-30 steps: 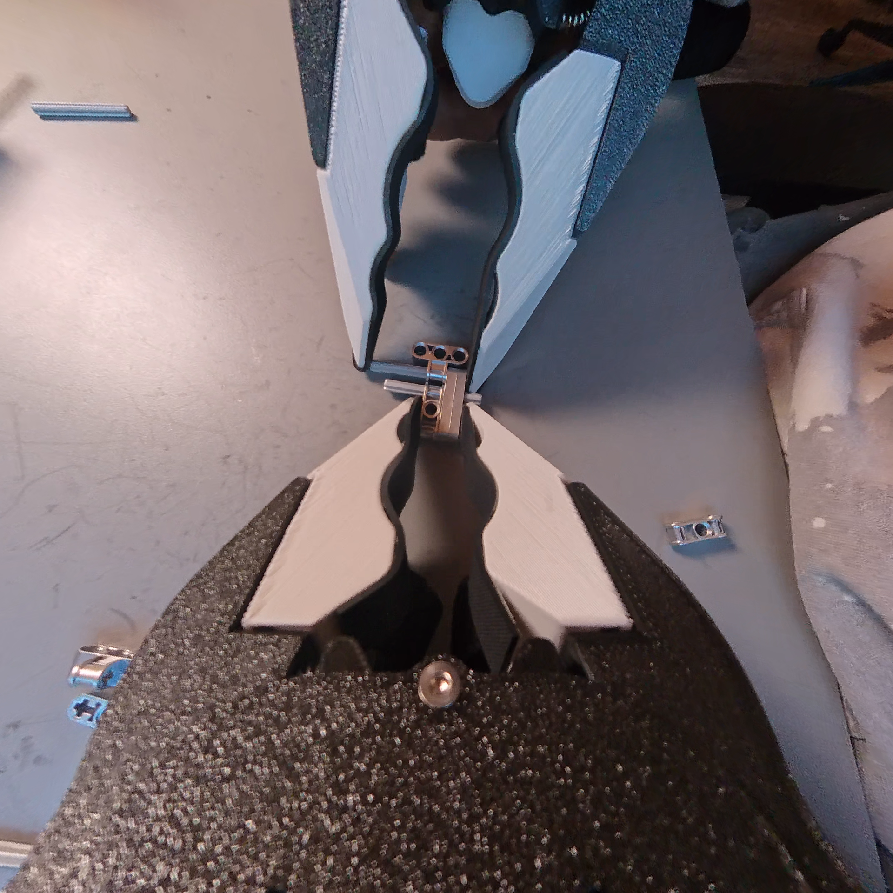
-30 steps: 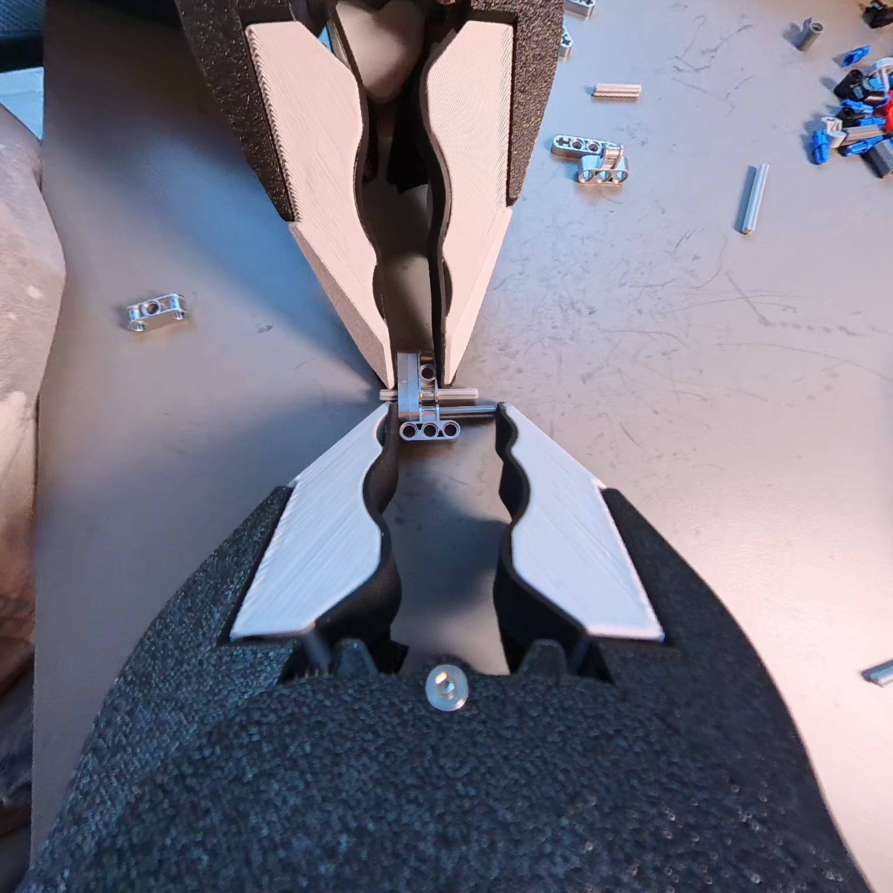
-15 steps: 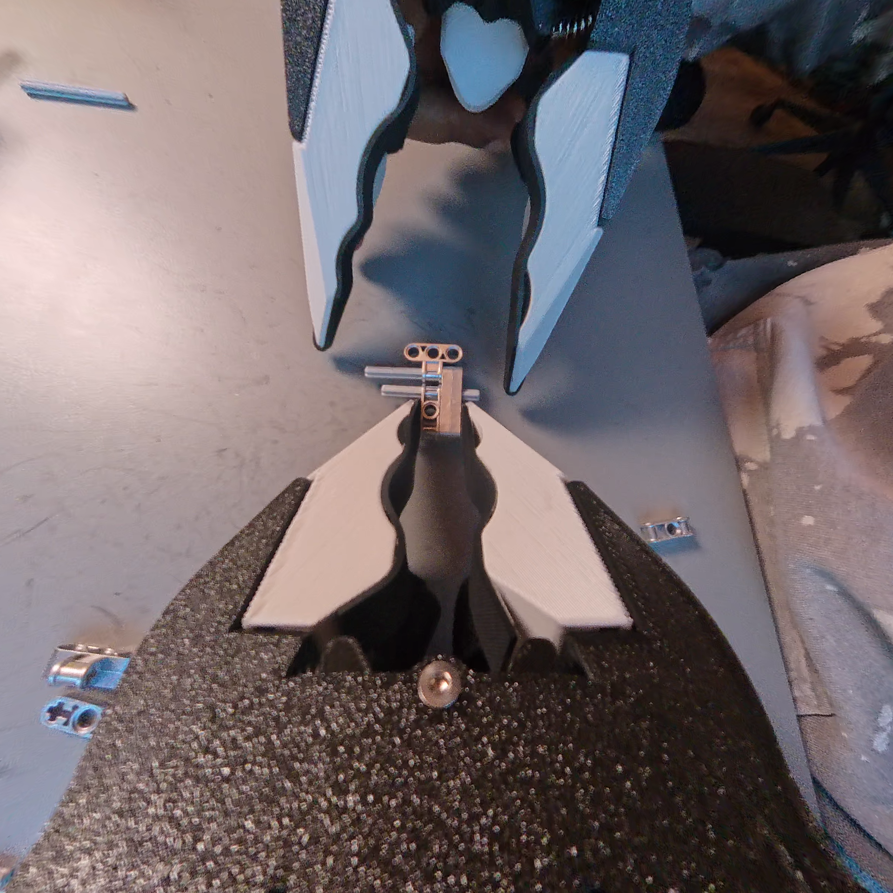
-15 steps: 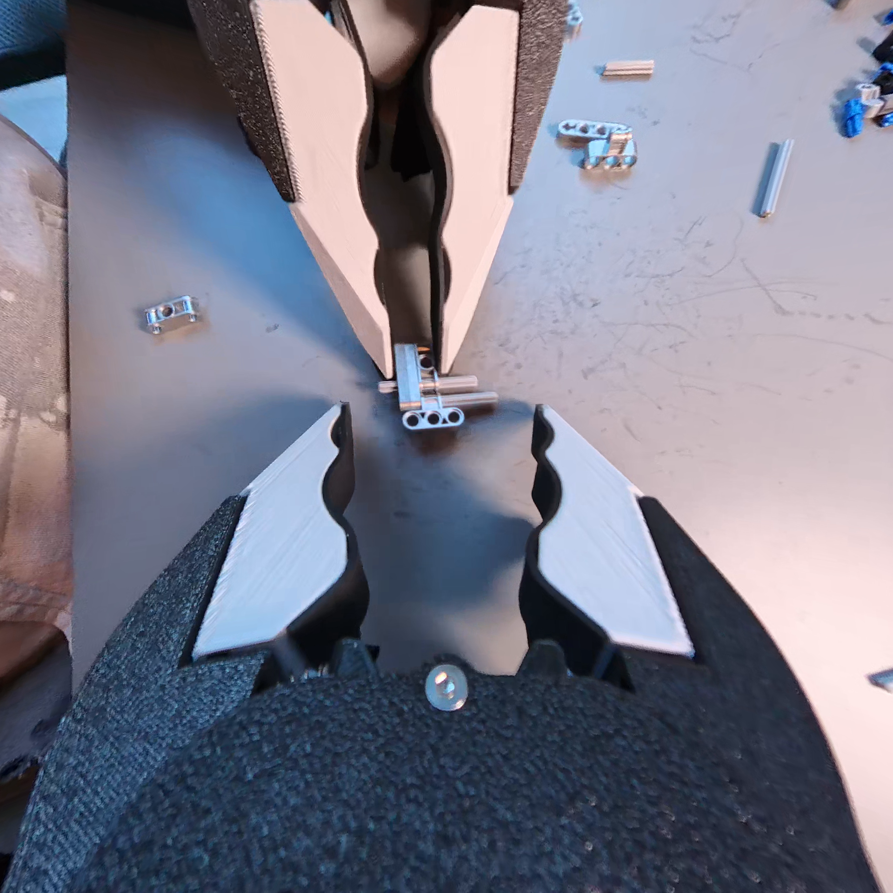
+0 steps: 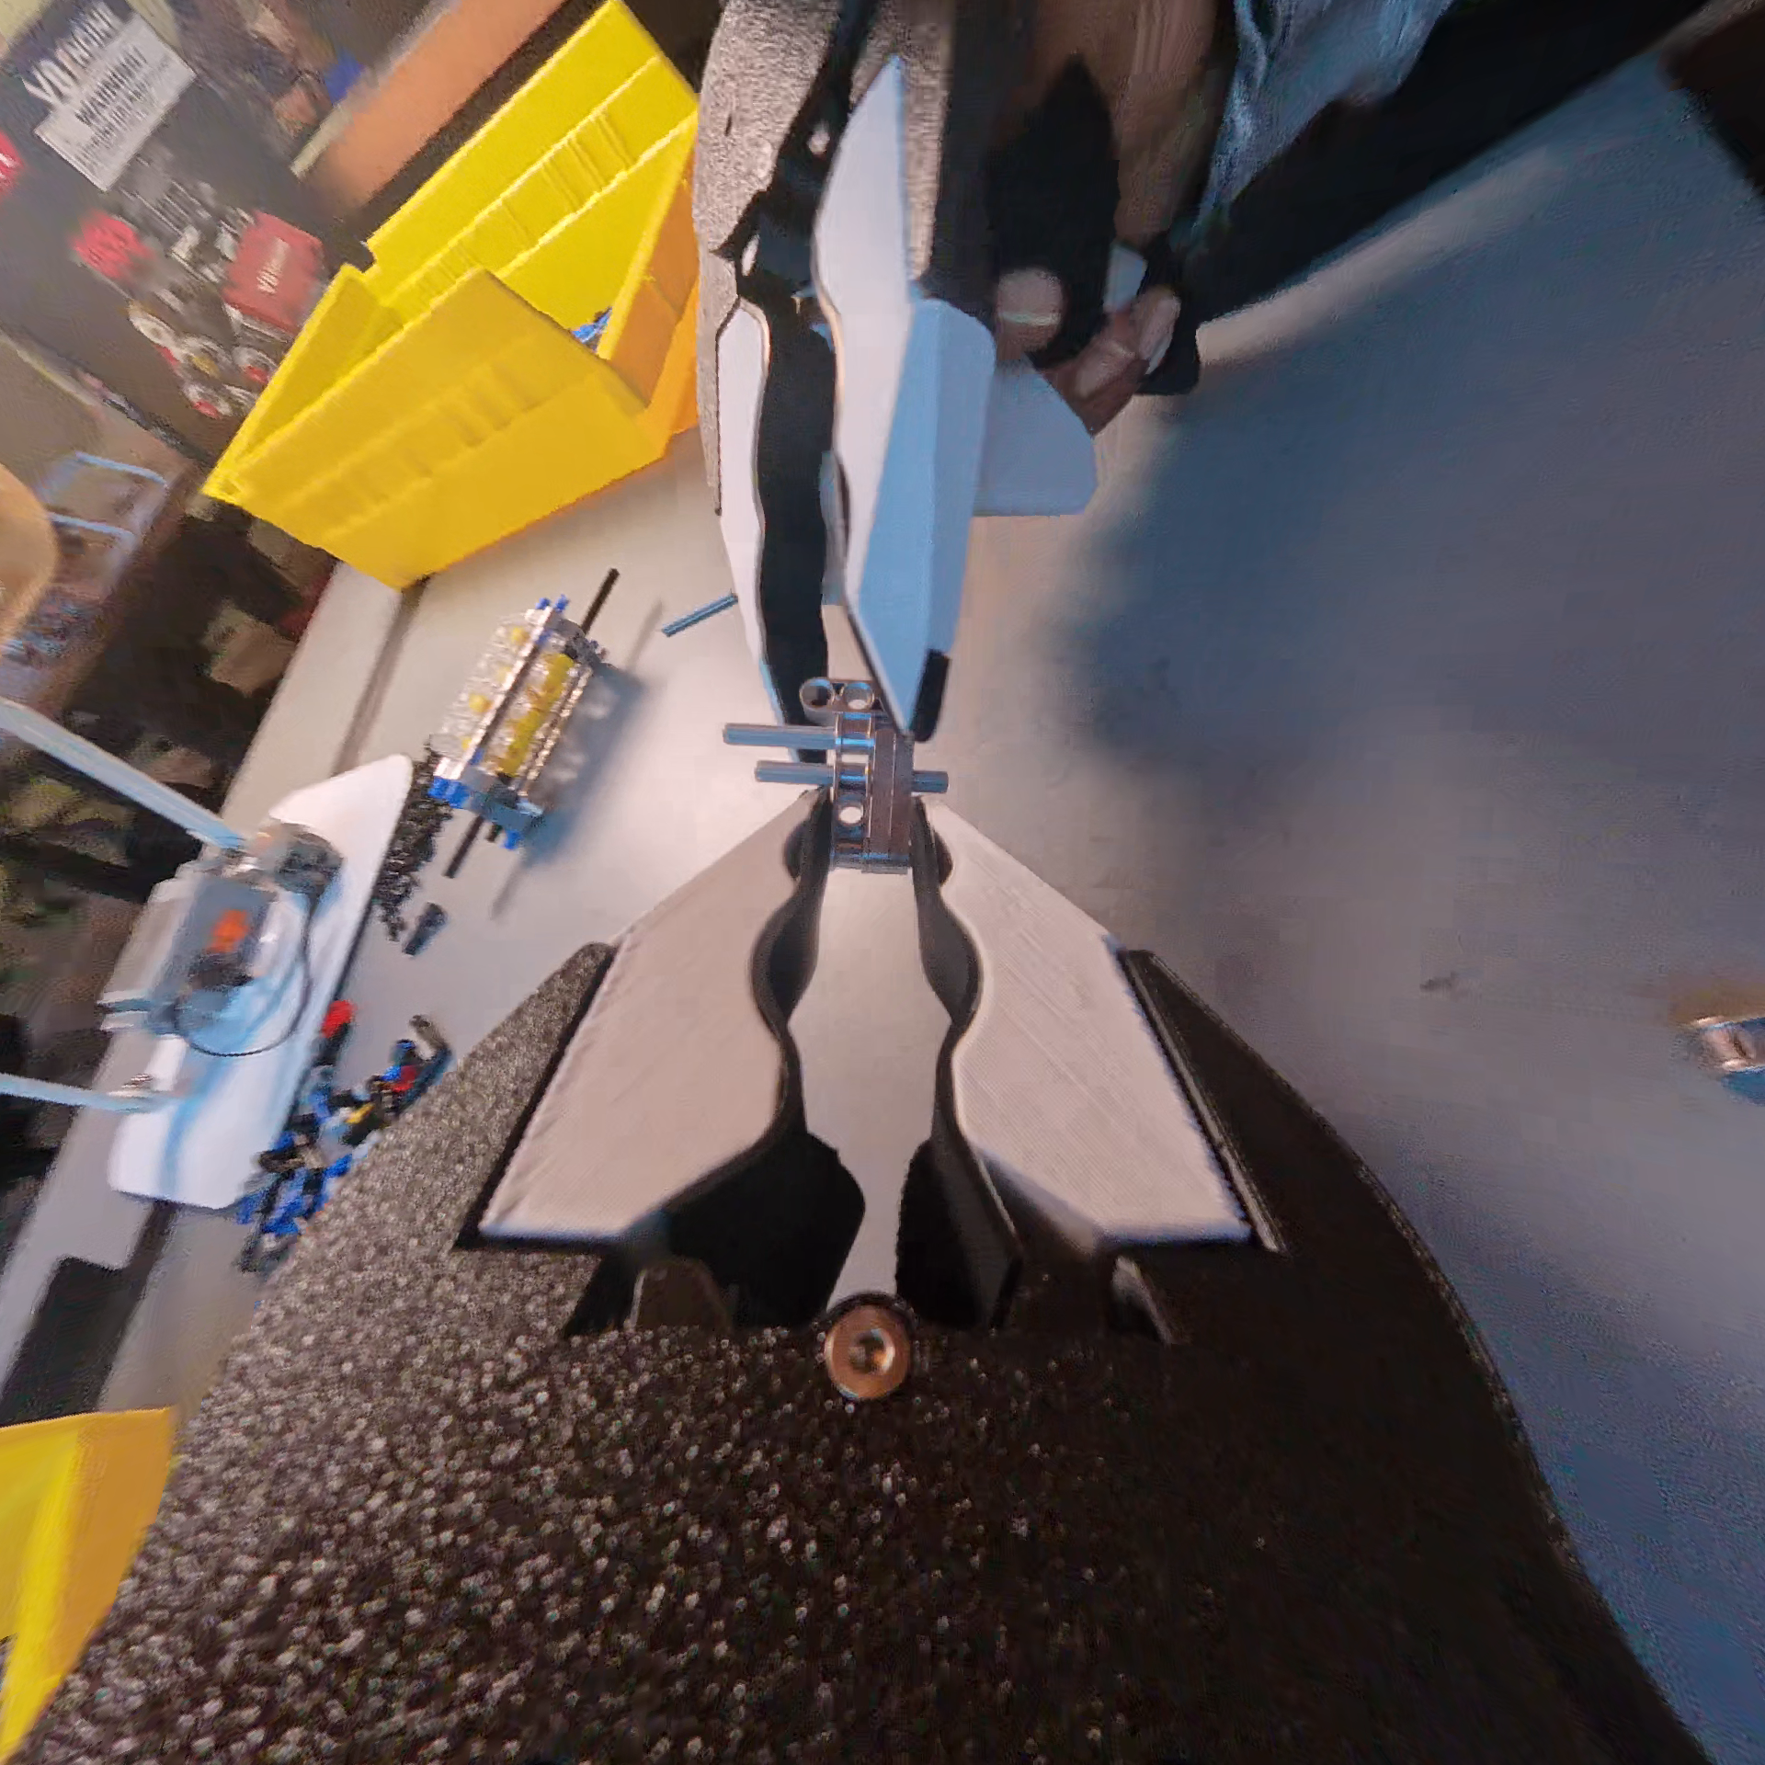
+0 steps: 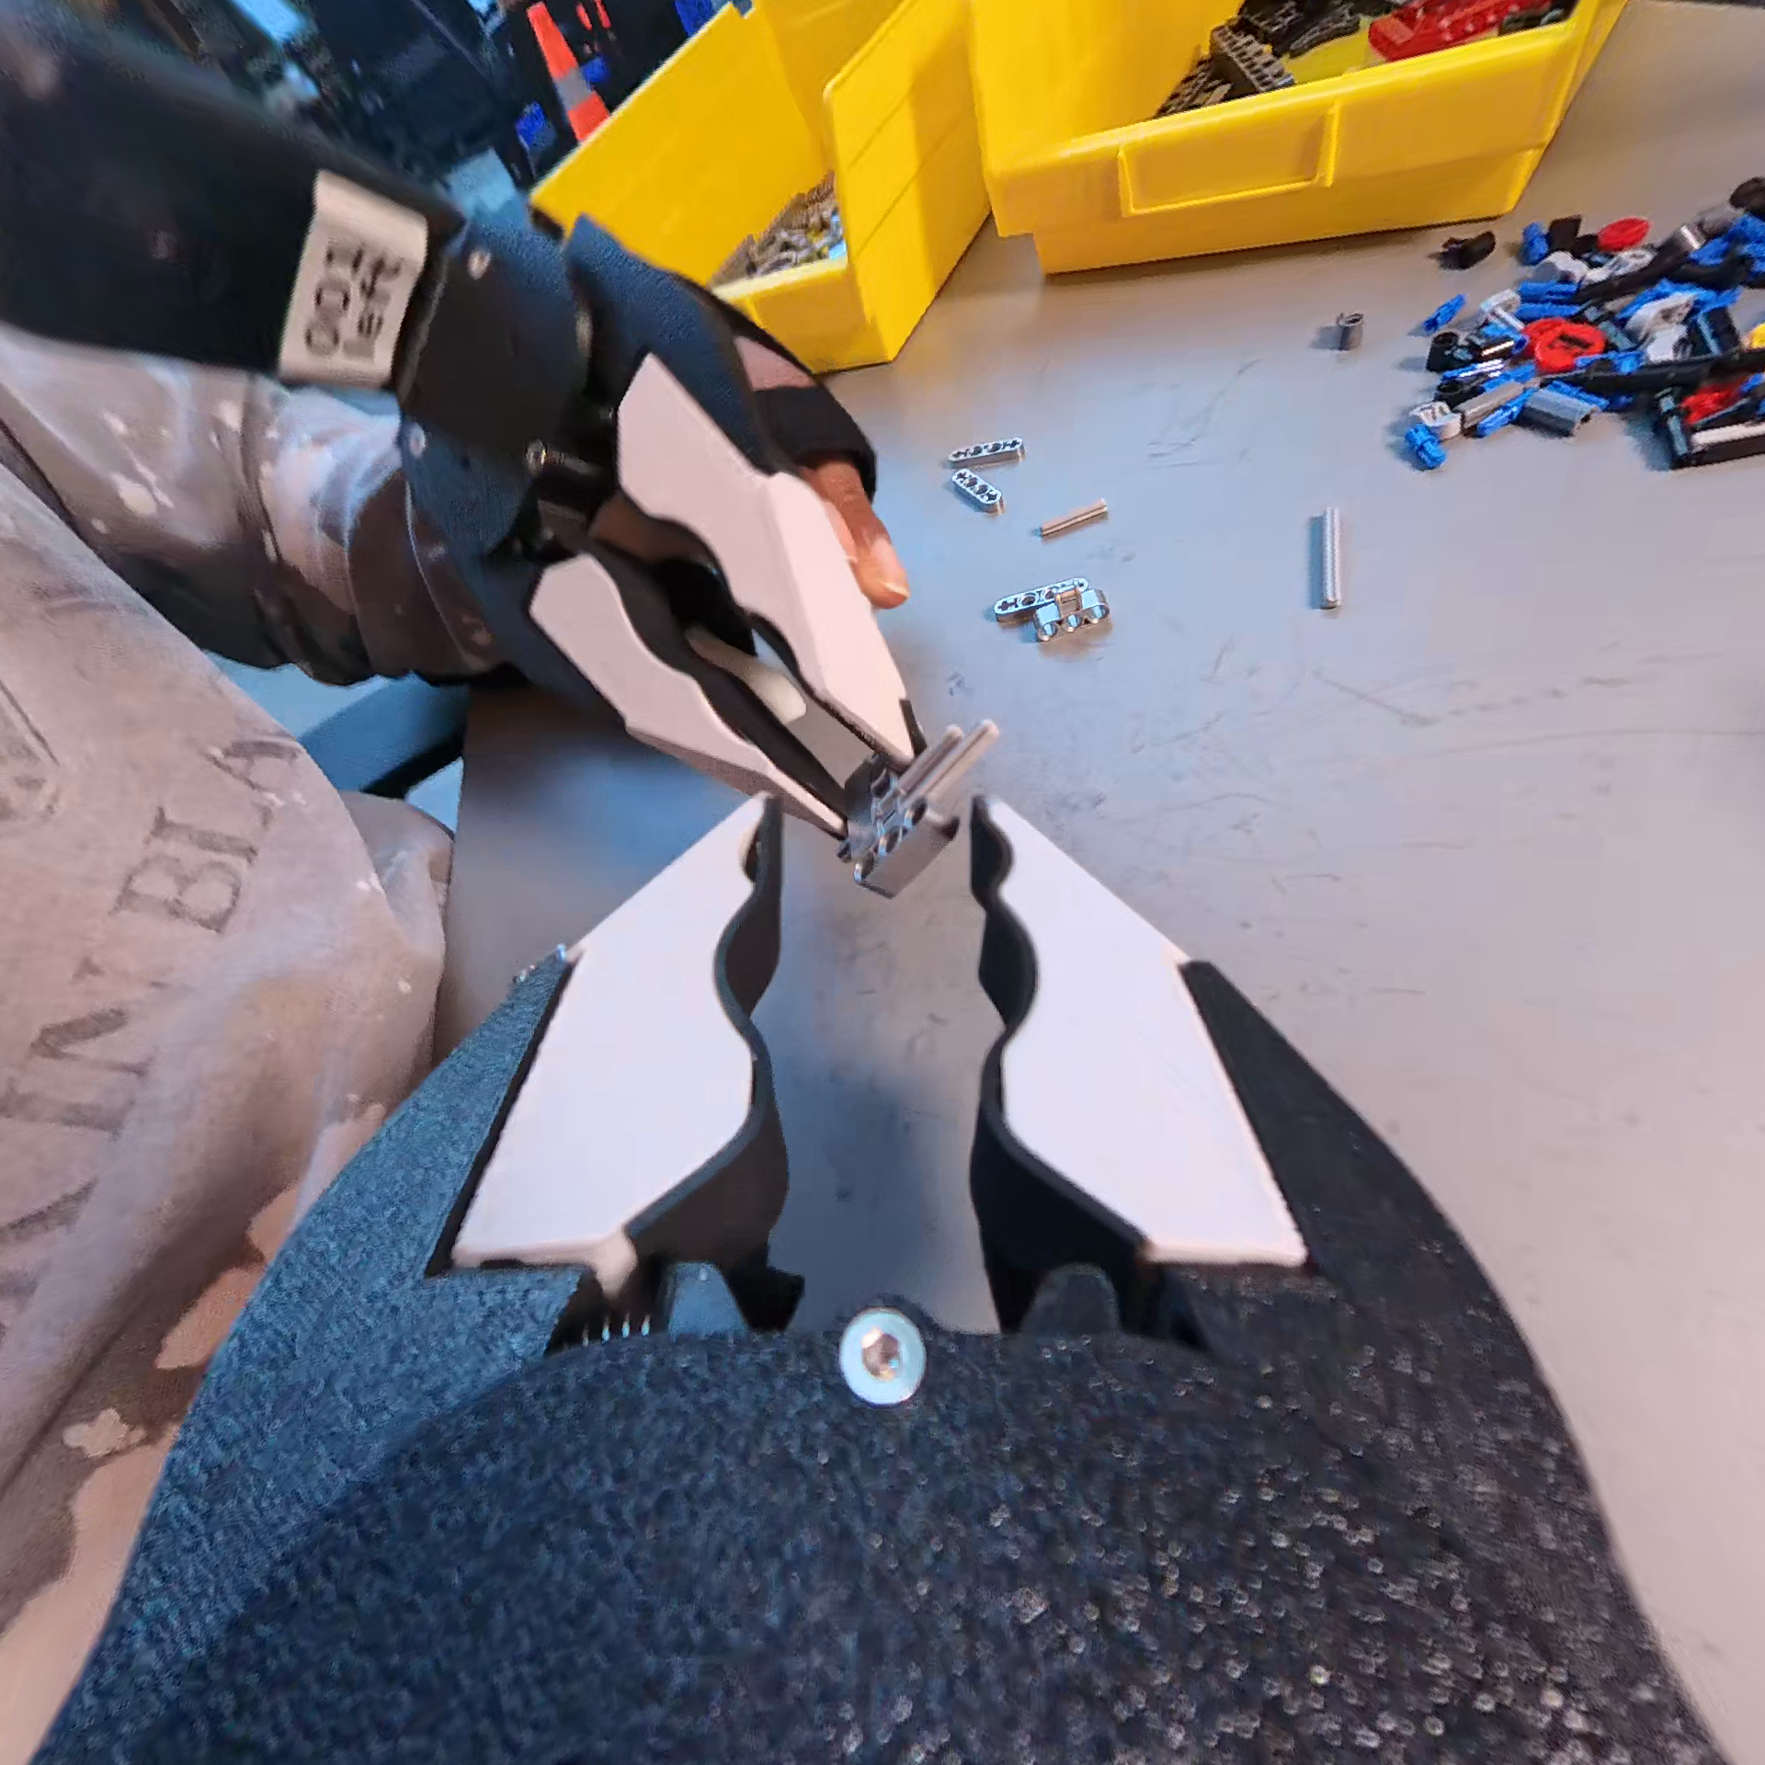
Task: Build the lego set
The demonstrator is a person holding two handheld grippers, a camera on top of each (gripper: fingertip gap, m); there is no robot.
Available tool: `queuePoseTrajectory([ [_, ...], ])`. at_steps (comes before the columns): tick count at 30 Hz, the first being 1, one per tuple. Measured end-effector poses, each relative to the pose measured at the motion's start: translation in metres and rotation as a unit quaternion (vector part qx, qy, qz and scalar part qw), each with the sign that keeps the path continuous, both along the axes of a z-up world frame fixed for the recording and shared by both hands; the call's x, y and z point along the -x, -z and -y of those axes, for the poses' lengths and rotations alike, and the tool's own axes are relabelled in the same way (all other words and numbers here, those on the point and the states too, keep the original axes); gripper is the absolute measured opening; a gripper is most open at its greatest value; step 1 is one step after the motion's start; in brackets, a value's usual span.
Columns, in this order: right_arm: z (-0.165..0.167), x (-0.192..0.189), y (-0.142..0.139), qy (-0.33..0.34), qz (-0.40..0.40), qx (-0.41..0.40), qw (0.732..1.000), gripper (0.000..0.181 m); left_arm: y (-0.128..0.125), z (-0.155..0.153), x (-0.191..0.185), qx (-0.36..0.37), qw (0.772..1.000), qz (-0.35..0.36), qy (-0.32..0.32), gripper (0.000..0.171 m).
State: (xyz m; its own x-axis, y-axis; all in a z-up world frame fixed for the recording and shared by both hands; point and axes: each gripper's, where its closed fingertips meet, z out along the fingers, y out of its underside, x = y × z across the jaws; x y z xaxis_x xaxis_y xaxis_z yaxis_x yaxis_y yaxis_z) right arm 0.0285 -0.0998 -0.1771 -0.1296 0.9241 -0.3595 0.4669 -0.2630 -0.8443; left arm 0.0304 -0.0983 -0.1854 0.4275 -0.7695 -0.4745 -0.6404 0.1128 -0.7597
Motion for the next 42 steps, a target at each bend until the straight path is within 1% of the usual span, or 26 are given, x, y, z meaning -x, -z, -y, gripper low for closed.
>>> queuePoseTrajectory([
  [2,-0.005,0.002,-0.002,0.012,-0.007,0.020,1.000,0.021,-0.001,-0.001,0.001,-0.036,0.999,-0.025,-0.006,0.015],
  [4,-0.007,0.002,-0.002,0.017,-0.010,0.015,1.000,0.010,-0.004,-0.002,0.001,-0.059,0.998,-0.032,-0.011,0.015],
  [5,-0.006,0.002,-0.004,0.013,-0.016,0.011,1.000,0.008,-0.005,-0.002,0.002,-0.059,0.998,-0.029,-0.013,0.013],
  [7,-0.007,0.001,-0.006,0.012,-0.020,-0.018,1.000,0.006,-0.010,-0.001,0.001,-0.048,0.999,0.003,-0.011,0.011],
  [10,-0.001,-0.001,-0.012,0.000,-0.044,-0.044,0.998,0.006,-0.015,0.000,0.002,0.012,0.998,0.069,-0.006,0.020],
  [13,0.000,-0.003,-0.024,0.003,-0.081,-0.070,0.994,0.006,-0.017,0.009,0.000,0.112,0.982,0.147,0.027,0.029],
  [14,0.001,-0.004,-0.029,0.004,-0.093,-0.069,0.993,0.006,-0.018,0.011,-0.002,0.144,0.974,0.173,0.036,0.029],
  [16,0.005,-0.004,-0.037,-0.003,-0.110,-0.058,0.992,0.006,-0.026,0.016,-0.006,0.189,0.955,0.221,0.055,0.022],
  [18,0.011,-0.003,-0.044,-0.012,-0.129,-0.073,0.989,0.006,-0.035,0.017,-0.007,0.198,0.946,0.250,0.061,0.008],
  [19,0.014,-0.002,-0.046,-0.016,-0.134,-0.093,0.986,0.006,-0.037,0.018,-0.008,0.194,0.946,0.249,0.066,0.008],
  [20,0.015,-0.002,-0.047,-0.018,-0.135,-0.116,0.984,0.006,-0.037,0.018,-0.007,0.178,0.952,0.238,0.066,0.008],
  [22,0.013,0.000,-0.049,-0.009,-0.132,-0.140,0.981,0.008,-0.040,0.018,-0.004,0.110,0.972,0.200,0.061,0.006],
  [23,0.013,-0.001,-0.053,-0.007,-0.139,-0.127,0.982,0.010,-0.043,0.017,-0.002,0.069,0.980,0.178,0.055,0.006],
  [24,0.013,-0.002,-0.057,-0.007,-0.146,-0.096,0.985,0.018,-0.045,0.017,-0.001,0.025,0.987,0.151,0.048,0.006],
  [25,0.012,-0.004,-0.061,-0.009,-0.149,-0.050,0.988,0.030,-0.047,0.016,0.001,-0.026,0.992,0.116,0.041,0.006],
  [26,0.009,-0.006,-0.062,-0.011,-0.143,0.007,0.990,0.038,-0.049,0.014,0.003,-0.085,0.993,0.072,0.031,0.006],
  [28,0.002,-0.009,-0.063,-0.009,-0.132,0.136,0.982,0.046,-0.049,0.013,0.006,-0.196,0.980,-0.025,0.016,0.006],
  [29,0.000,-0.010,-0.066,-0.010,-0.136,0.198,0.971,0.046,-0.048,0.014,0.005,-0.235,0.970,-0.065,0.014,0.006],
  [30,-0.003,-0.009,-0.065,-0.002,-0.130,0.249,0.960,0.041,-0.047,0.014,0.004,-0.265,0.959,-0.096,0.013,0.006],
  [31,-0.004,-0.007,-0.061,0.001,-0.120,0.283,0.952,0.038,-0.046,0.015,0.002,-0.288,0.950,-0.120,0.013,0.006],
  [33,0.001,-0.003,-0.052,-0.002,-0.098,0.305,0.947,0.032,-0.047,0.015,0.000,-0.320,0.935,-0.150,0.012,0.006],
  [35,0.012,-0.002,-0.045,-0.019,-0.067,0.308,0.949,0.030,-0.048,0.013,0.001,-0.339,0.925,-0.170,0.006,0.006],
  [36,0.016,-0.001,-0.043,-0.025,-0.058,0.310,0.949,0.026,-0.048,0.012,0.002,-0.345,0.921,-0.178,0.005,0.006],
  [38,0.019,-0.001,-0.047,-0.033,-0.065,0.321,0.944,0.013,-0.050,0.013,0.002,-0.355,0.916,-0.184,0.005,0.006],
  [40,0.019,0.000,-0.046,-0.033,-0.067,0.318,0.945,0.010,-0.049,0.013,0.001,-0.353,0.918,-0.180,0.004,0.008],
  [42,0.018,-0.001,-0.048,-0.033,-0.083,0.307,0.947,0.008,-0.049,0.011,0.005,-0.328,0.933,-0.147,-0.002,0.011],
])
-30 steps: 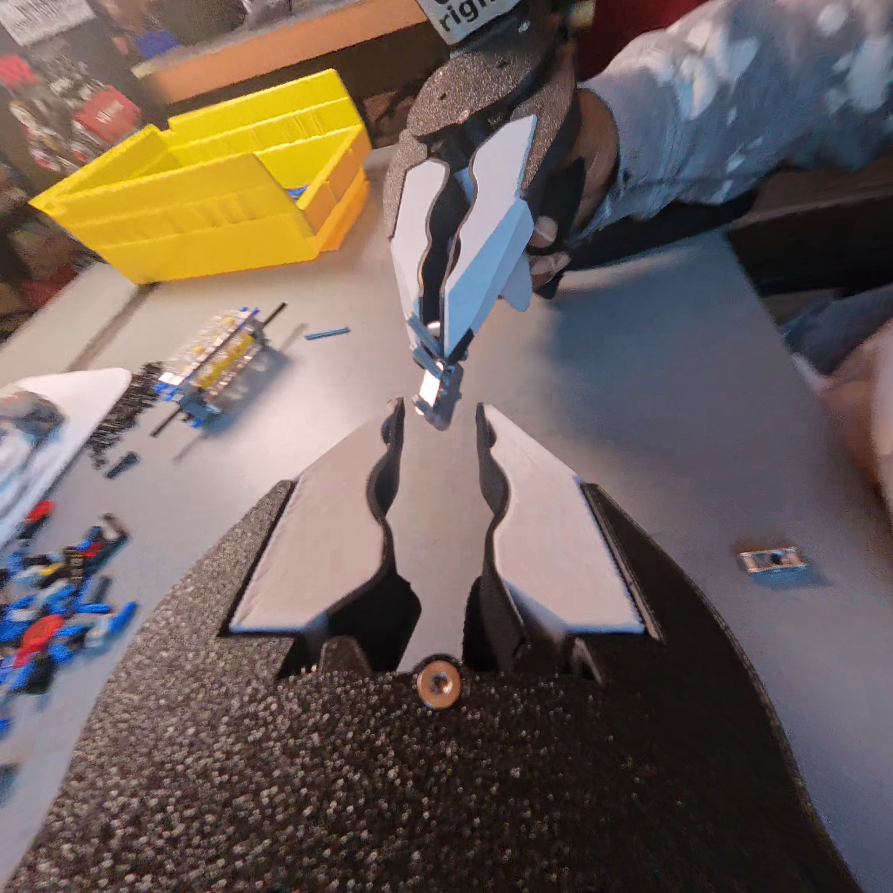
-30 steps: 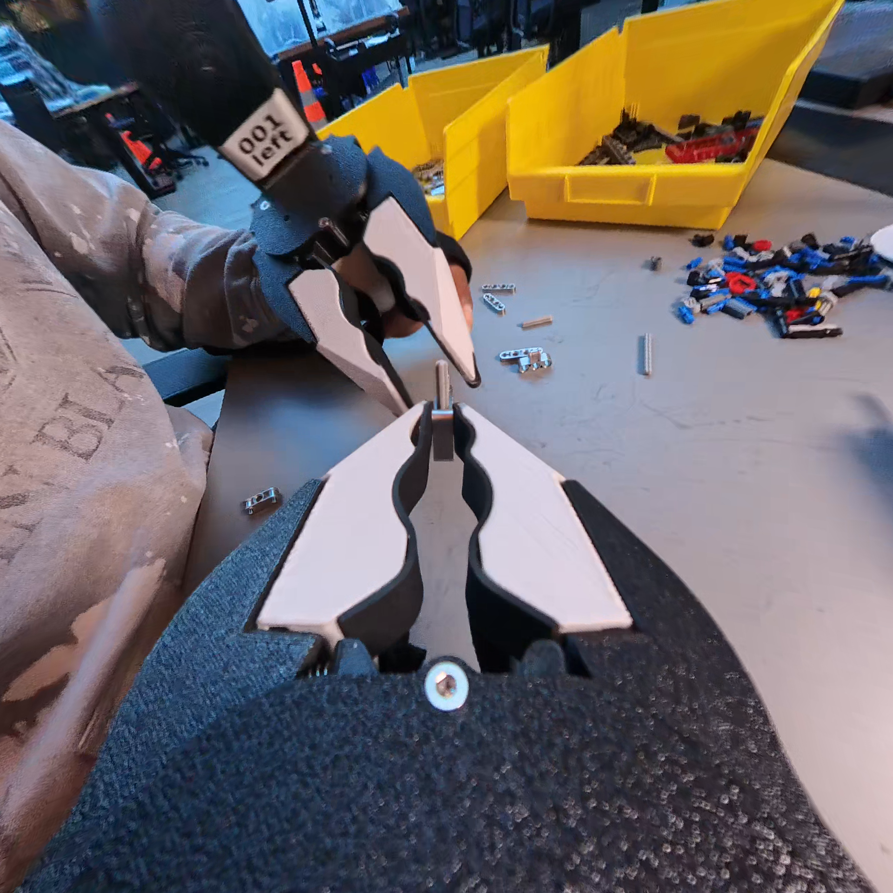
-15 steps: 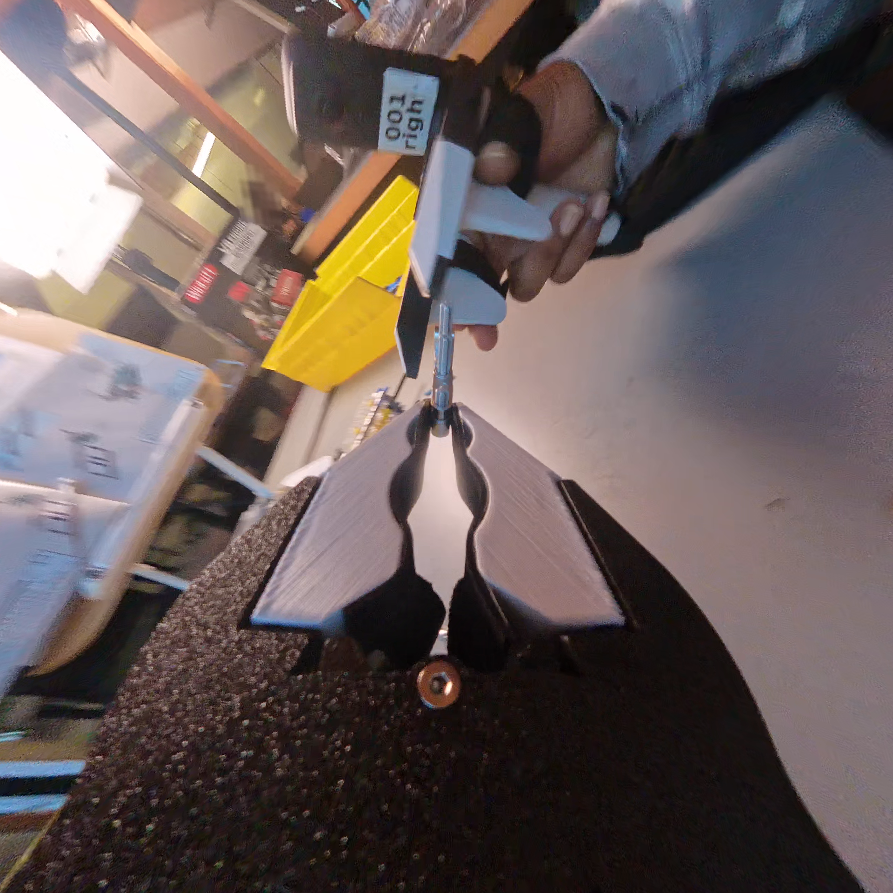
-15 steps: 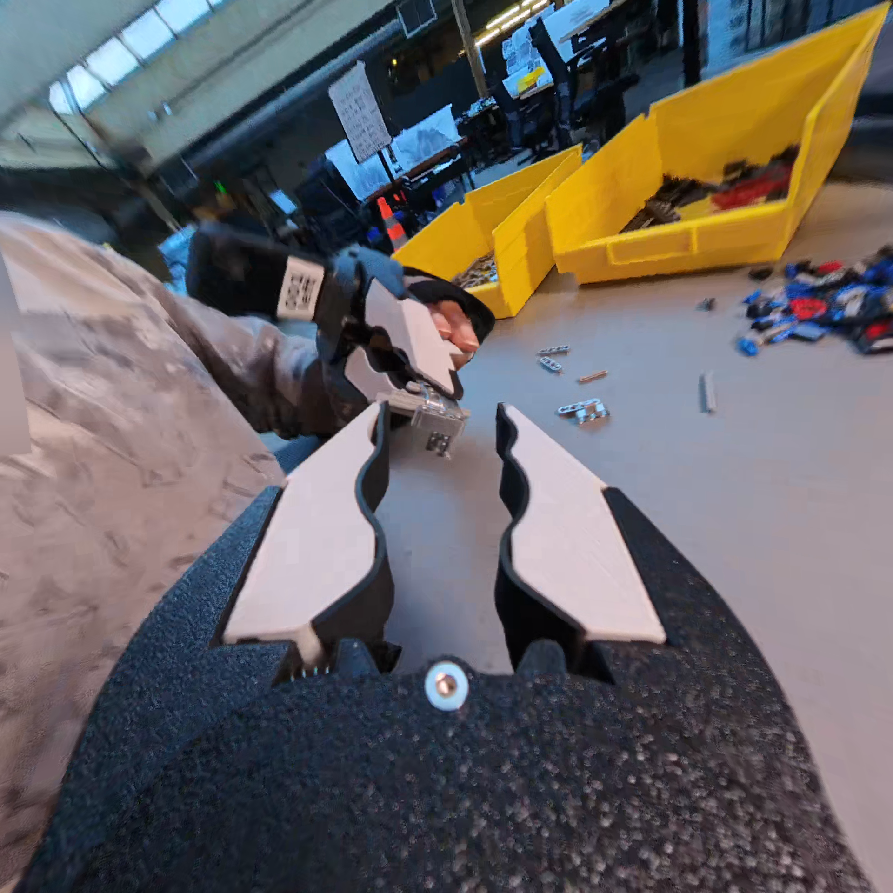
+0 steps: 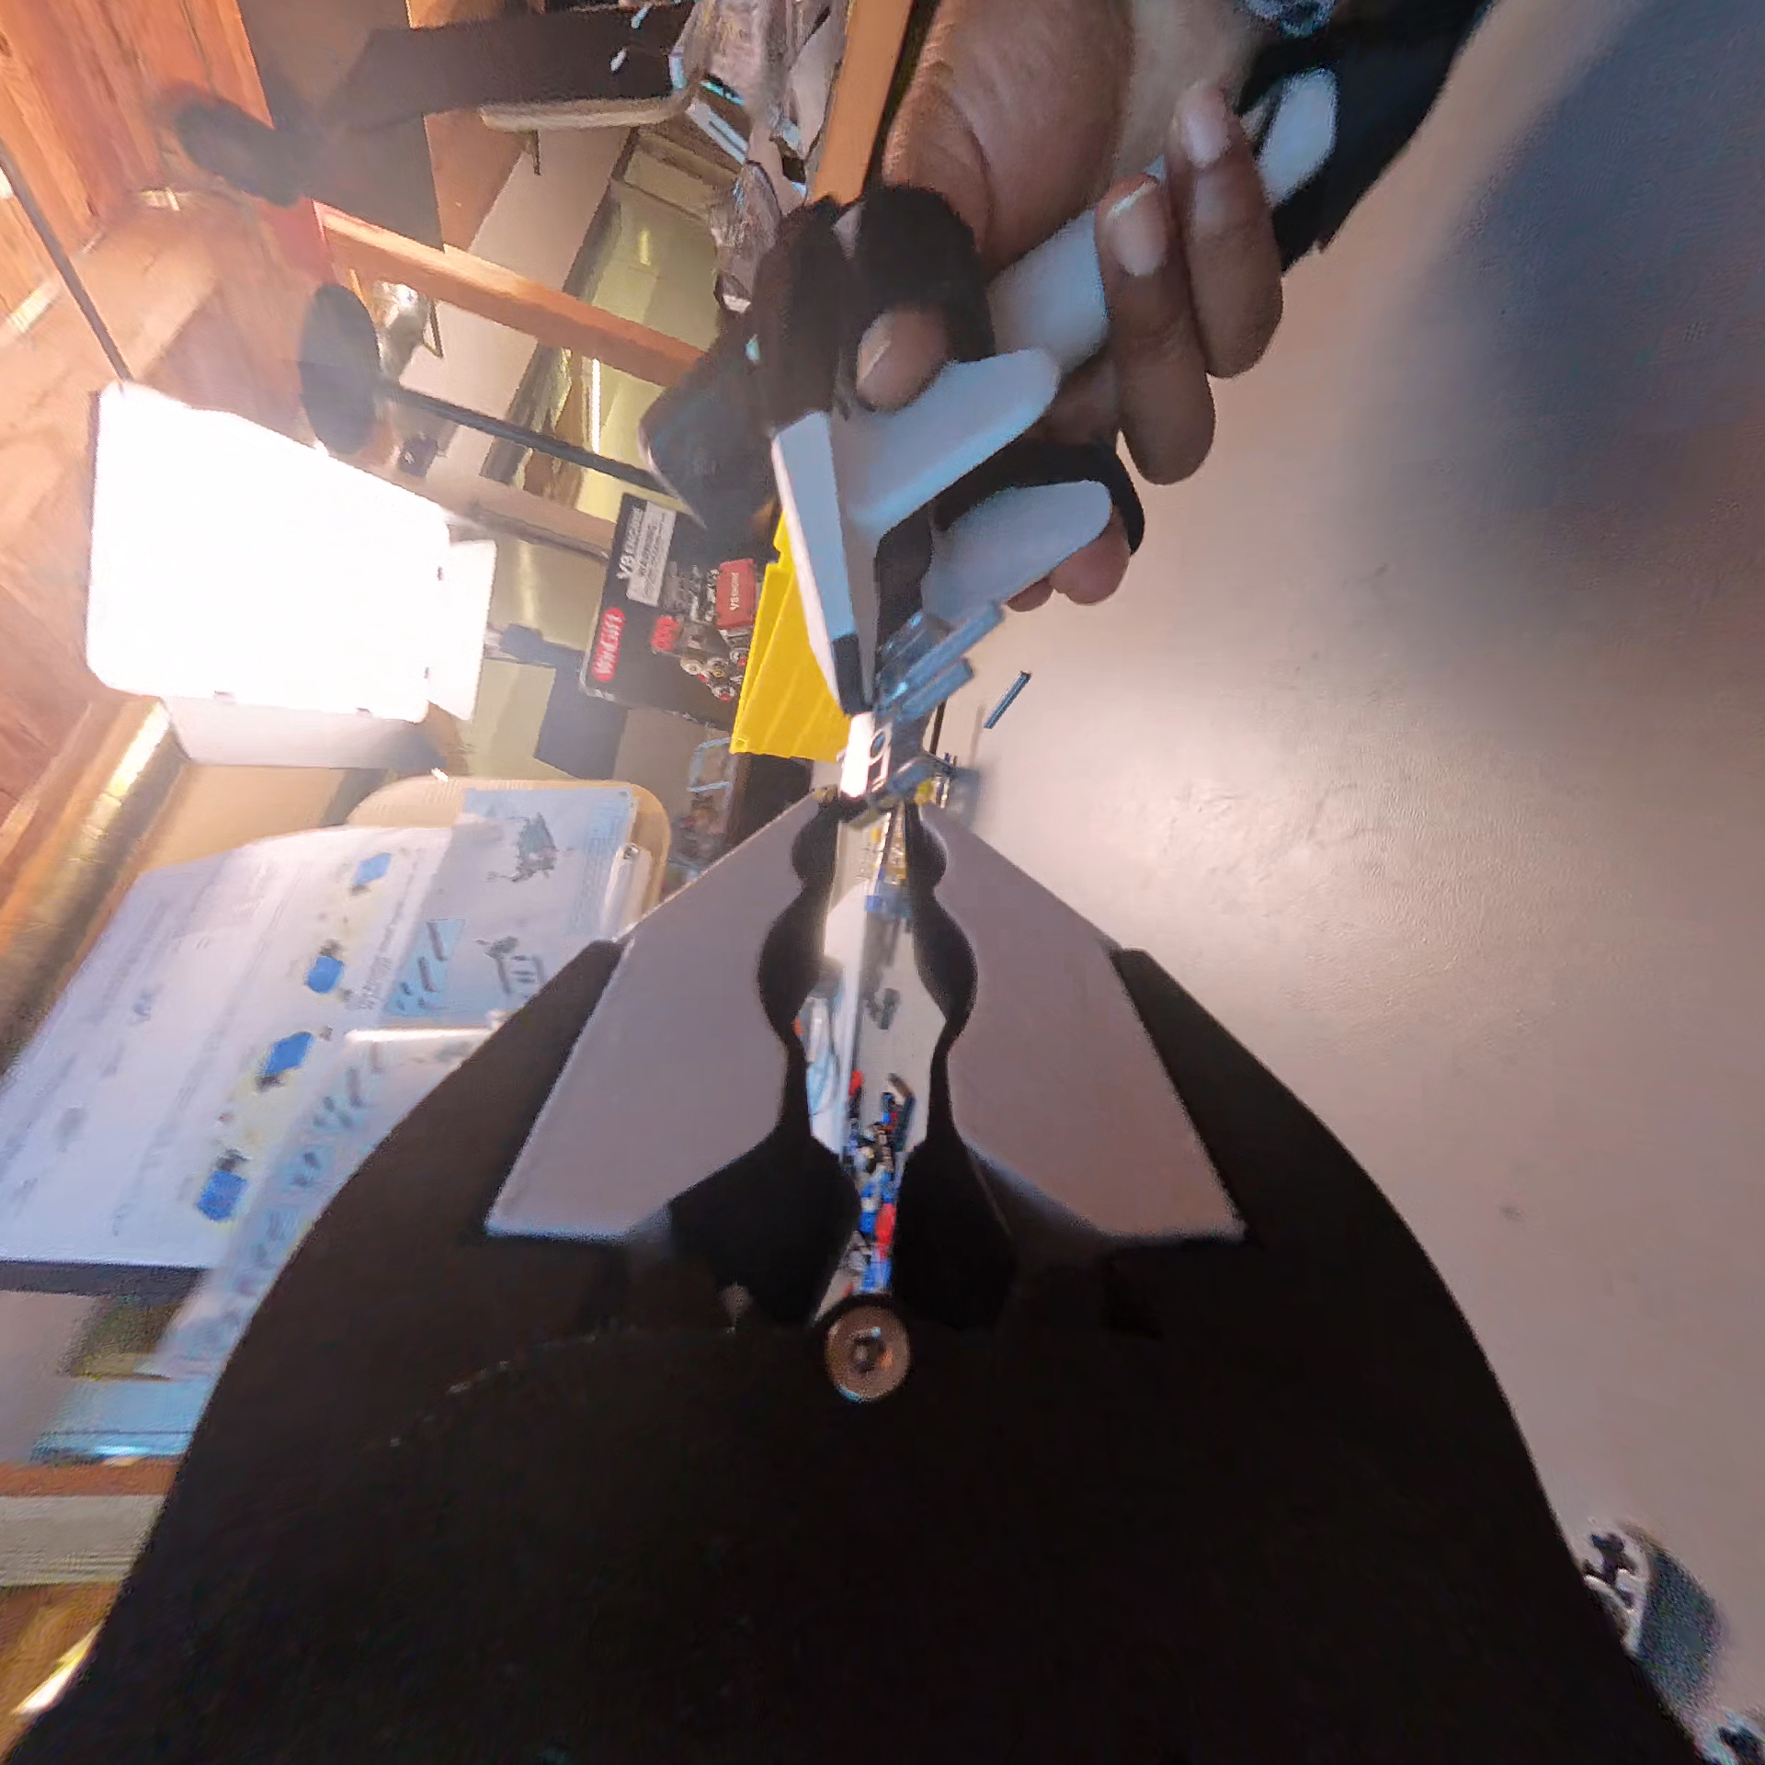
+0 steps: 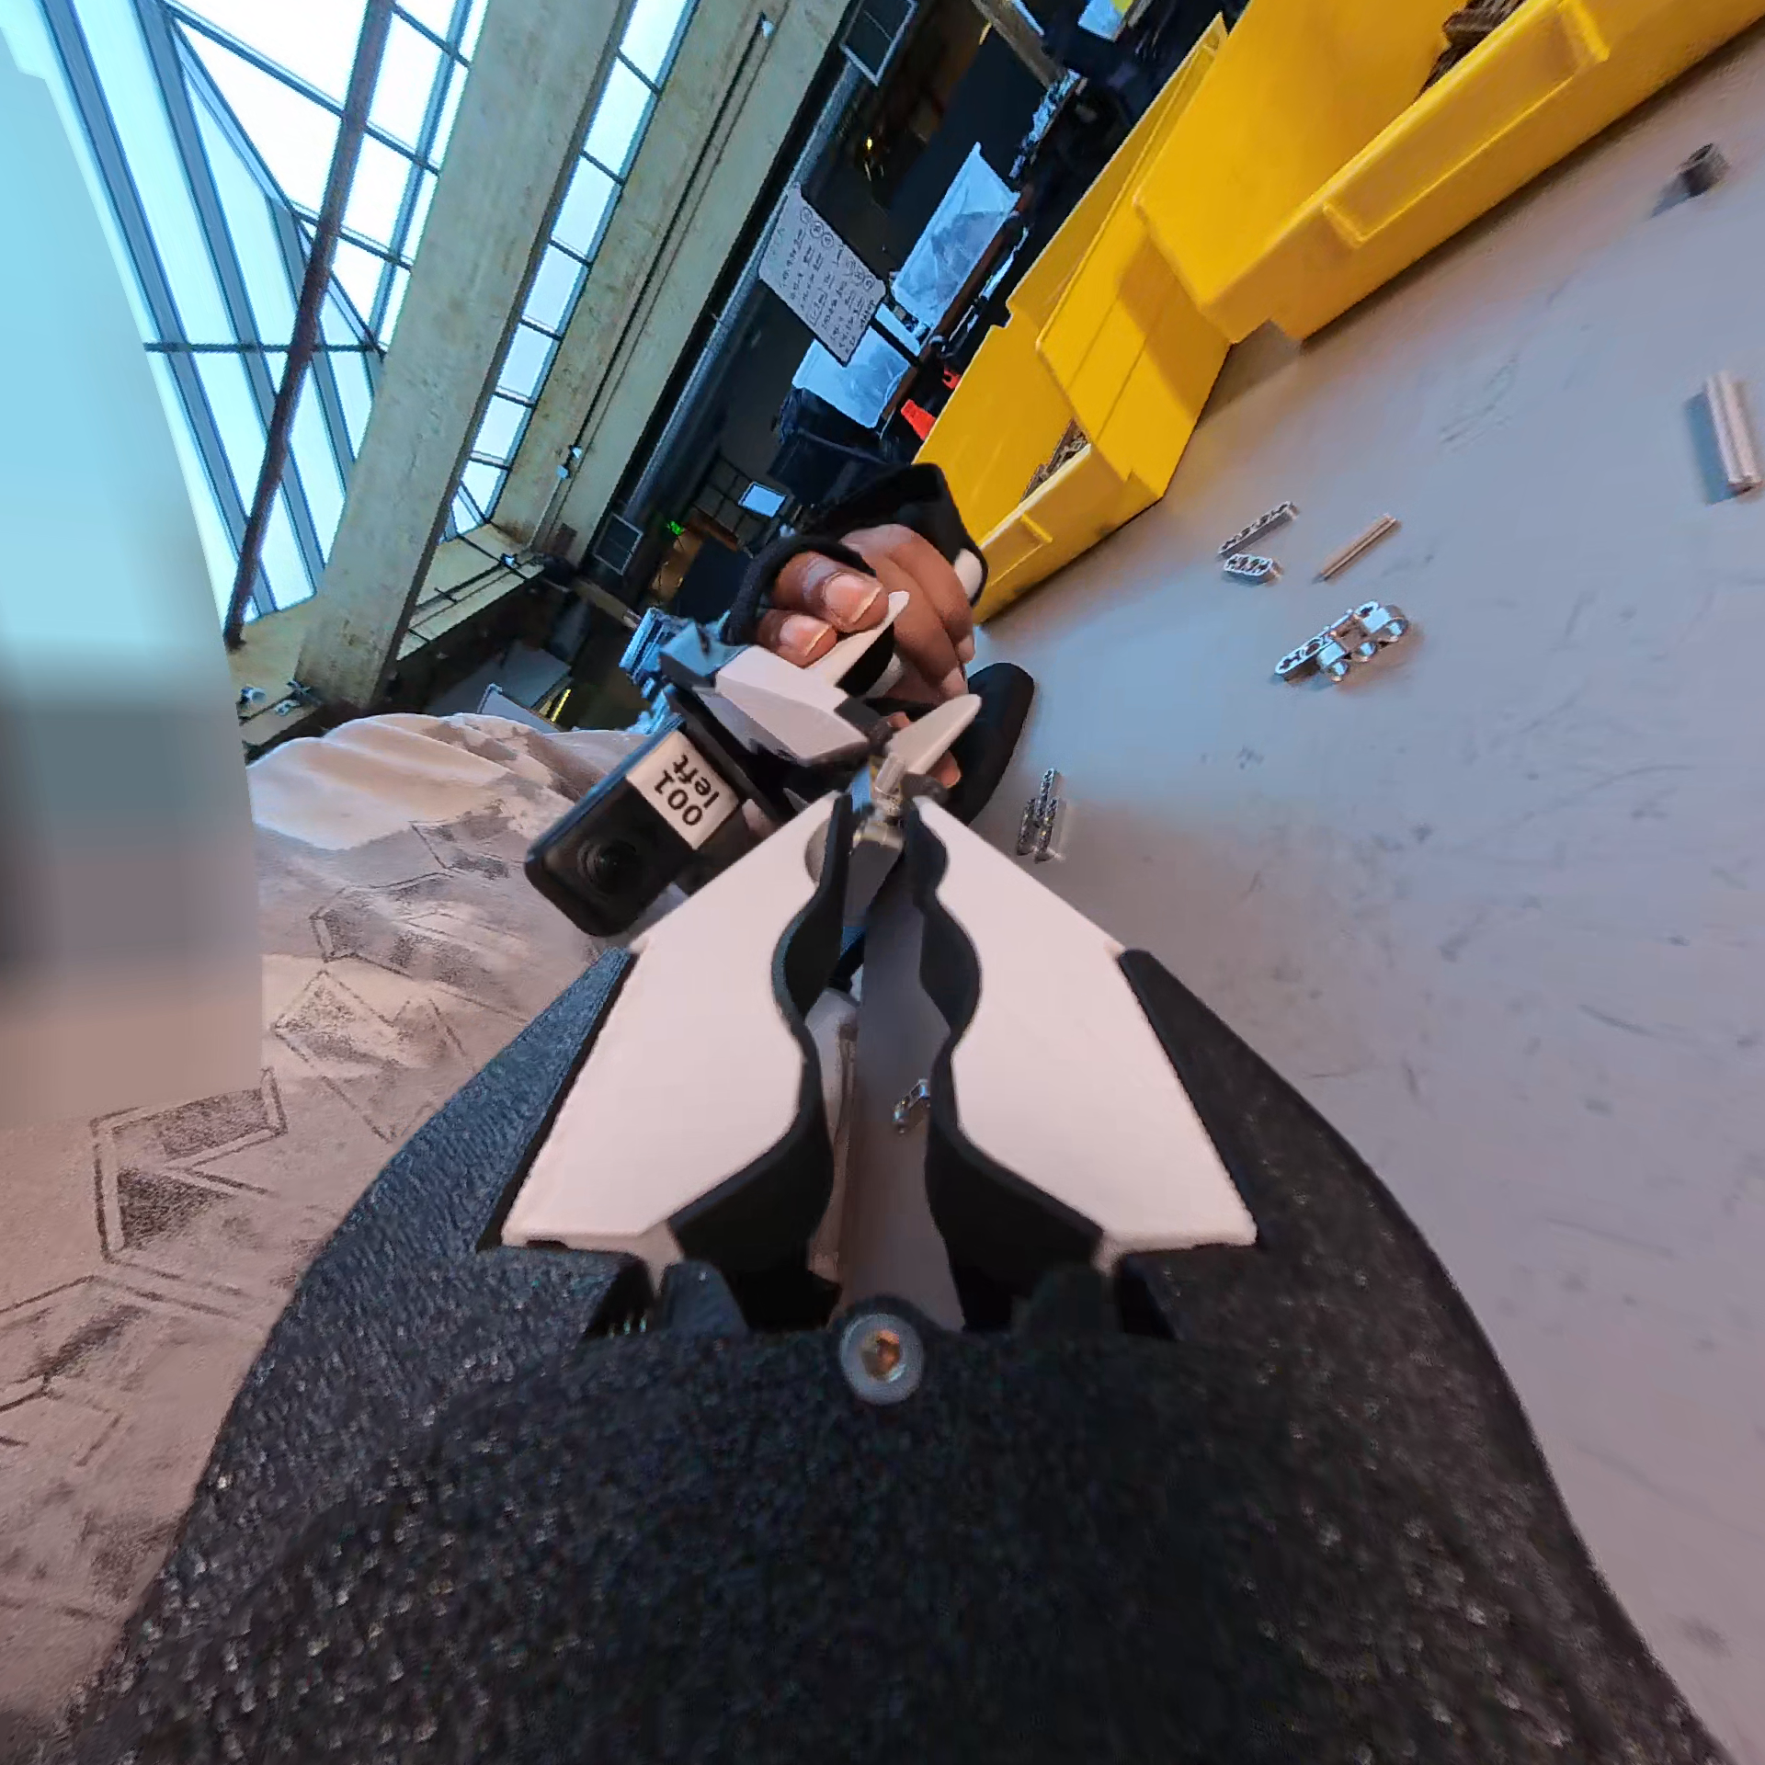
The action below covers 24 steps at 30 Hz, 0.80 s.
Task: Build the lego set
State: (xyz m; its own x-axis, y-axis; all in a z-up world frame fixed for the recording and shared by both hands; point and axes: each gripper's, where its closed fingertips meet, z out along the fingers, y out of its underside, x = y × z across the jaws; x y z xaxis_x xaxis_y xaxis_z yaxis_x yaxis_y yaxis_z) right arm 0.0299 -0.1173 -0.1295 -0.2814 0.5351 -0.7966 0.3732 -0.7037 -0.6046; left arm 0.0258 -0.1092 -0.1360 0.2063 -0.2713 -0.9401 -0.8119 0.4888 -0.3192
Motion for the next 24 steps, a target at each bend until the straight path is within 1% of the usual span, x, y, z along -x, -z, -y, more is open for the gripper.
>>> queuePoseTrajectory([
  [2,-0.006,-0.002,-0.002,0.019,-0.018,-0.044,0.999,0.007,-0.005,-0.001,0.006,0.067,0.995,0.077,0.012,0.016],
  [3,-0.011,-0.003,-0.003,0.036,-0.028,-0.084,0.995,0.007,-0.007,-0.001,0.008,0.122,0.984,0.130,0.026,0.018],
  [4,-0.014,-0.005,-0.005,0.050,-0.039,-0.130,0.990,0.007,-0.010,-0.001,0.010,0.188,0.962,0.192,0.041,0.018],
  [5,-0.016,-0.006,-0.006,0.060,-0.045,-0.179,0.981,0.007,-0.013,0.000,0.010,0.260,0.929,0.256,0.062,0.019],
  [6,-0.019,-0.007,-0.006,0.072,-0.049,-0.237,0.967,0.007,-0.015,0.001,0.010,0.332,0.885,0.315,0.086,0.021],
  [7,-0.020,-0.007,-0.005,0.079,-0.052,-0.295,0.951,0.006,-0.016,0.000,0.011,0.397,0.838,0.360,0.101,0.024],
  [8,-0.019,-0.006,-0.002,0.079,-0.052,-0.343,0.935,0.006,-0.013,-0.002,0.011,0.448,0.798,0.388,0.105,0.028],
  [9,-0.017,-0.005,0.001,0.078,-0.053,-0.382,0.919,0.006,-0.007,-0.004,0.011,0.489,0.769,0.397,0.104,0.028],
  [10,-0.013,-0.003,0.004,0.072,-0.057,-0.410,0.907,0.006,0.002,-0.005,0.009,0.521,0.753,0.390,0.097,0.028],
  [11,-0.009,0.000,0.008,0.065,-0.058,-0.427,0.900,0.006,0.012,-0.003,0.006,0.543,0.747,0.371,0.092,0.028],
  [12,-0.006,0.002,0.011,0.061,-0.061,-0.434,0.897,0.006,0.019,-0.001,0.003,0.550,0.751,0.354,0.091,0.027],
  [13,-0.004,0.003,0.014,0.054,-0.062,-0.435,0.896,0.006,0.023,0.001,0.000,0.549,0.757,0.342,0.093,0.022],
  [14,-0.004,0.005,0.017,0.051,-0.055,-0.436,0.897,0.006,0.025,0.003,-0.003,0.550,0.762,0.329,0.095,0.012],
  [15,-0.005,0.005,0.017,0.052,-0.054,-0.440,0.895,0.006,0.029,0.004,-0.005,0.550,0.767,0.317,0.093,0.007],
  [17,-0.008,0.005,0.021,0.048,-0.044,-0.451,0.890,0.006,0.035,0.002,-0.006,0.544,0.781,0.297,0.080,0.007],
  [19,-0.010,0.002,0.036,0.023,0.001,-0.457,0.889,0.007,0.044,0.002,-0.006,0.555,0.782,0.274,0.068,0.006],
  [21,-0.014,-0.005,0.058,-0.010,0.055,-0.500,0.864,0.007,0.053,0.002,-0.006,0.565,0.784,0.250,0.054,0.006],
  [22,-0.014,-0.008,0.064,-0.024,0.069,-0.517,0.853,0.008,0.058,0.003,-0.006,0.571,0.785,0.233,0.046,0.006],
  [24,-0.012,-0.008,0.071,-0.037,0.082,-0.530,0.843,0.007,0.066,0.004,-0.009,0.580,0.786,0.211,0.037,0.006],
])
